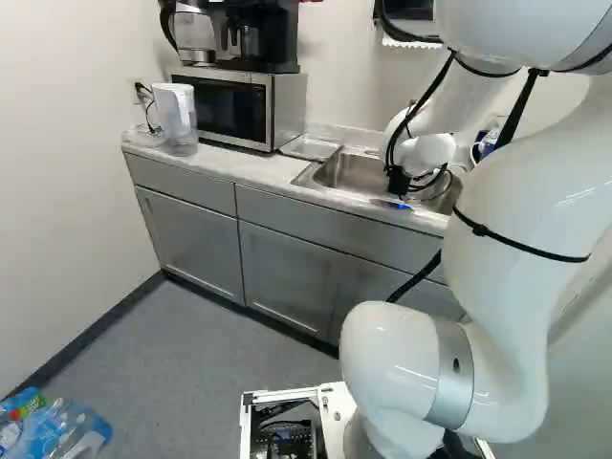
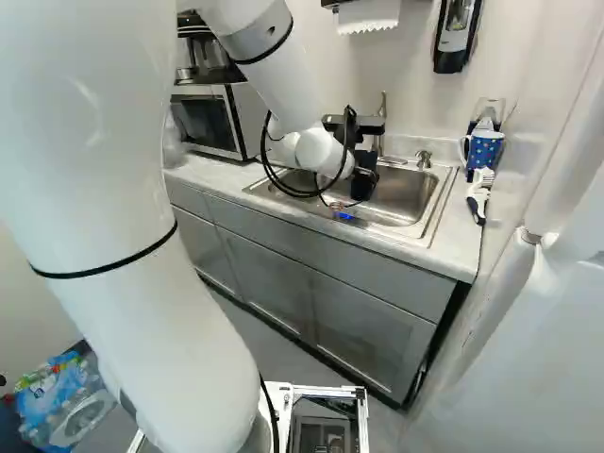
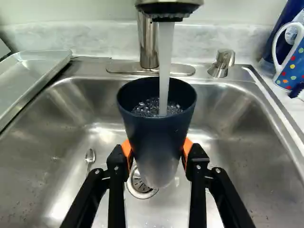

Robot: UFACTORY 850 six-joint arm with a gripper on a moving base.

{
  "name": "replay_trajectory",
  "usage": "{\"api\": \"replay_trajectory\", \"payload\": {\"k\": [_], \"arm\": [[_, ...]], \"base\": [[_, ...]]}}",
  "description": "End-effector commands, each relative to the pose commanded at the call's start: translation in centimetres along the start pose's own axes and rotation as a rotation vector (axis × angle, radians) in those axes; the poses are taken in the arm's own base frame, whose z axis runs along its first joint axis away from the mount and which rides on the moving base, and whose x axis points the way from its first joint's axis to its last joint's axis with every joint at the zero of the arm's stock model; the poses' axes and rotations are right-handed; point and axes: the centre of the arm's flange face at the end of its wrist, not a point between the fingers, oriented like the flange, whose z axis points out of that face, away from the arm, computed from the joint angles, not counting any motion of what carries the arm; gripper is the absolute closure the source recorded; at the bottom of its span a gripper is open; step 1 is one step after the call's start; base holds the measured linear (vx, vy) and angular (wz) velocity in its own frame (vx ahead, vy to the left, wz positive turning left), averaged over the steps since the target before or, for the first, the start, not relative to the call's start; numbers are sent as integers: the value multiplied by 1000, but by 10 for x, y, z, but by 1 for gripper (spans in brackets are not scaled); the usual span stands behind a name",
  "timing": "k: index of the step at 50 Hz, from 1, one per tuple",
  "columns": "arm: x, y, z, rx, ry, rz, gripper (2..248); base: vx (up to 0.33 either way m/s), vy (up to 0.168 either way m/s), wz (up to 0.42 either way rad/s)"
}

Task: Rinse the cup and place it in the tray

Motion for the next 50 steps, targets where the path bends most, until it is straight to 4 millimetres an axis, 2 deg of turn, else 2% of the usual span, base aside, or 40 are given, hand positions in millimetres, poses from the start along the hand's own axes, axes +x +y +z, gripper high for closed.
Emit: {"api": "replay_trajectory", "payload": {"k": [50], "arm": [[0,0,0,0,0,0,129]], "base": [[0,0,0]]}}
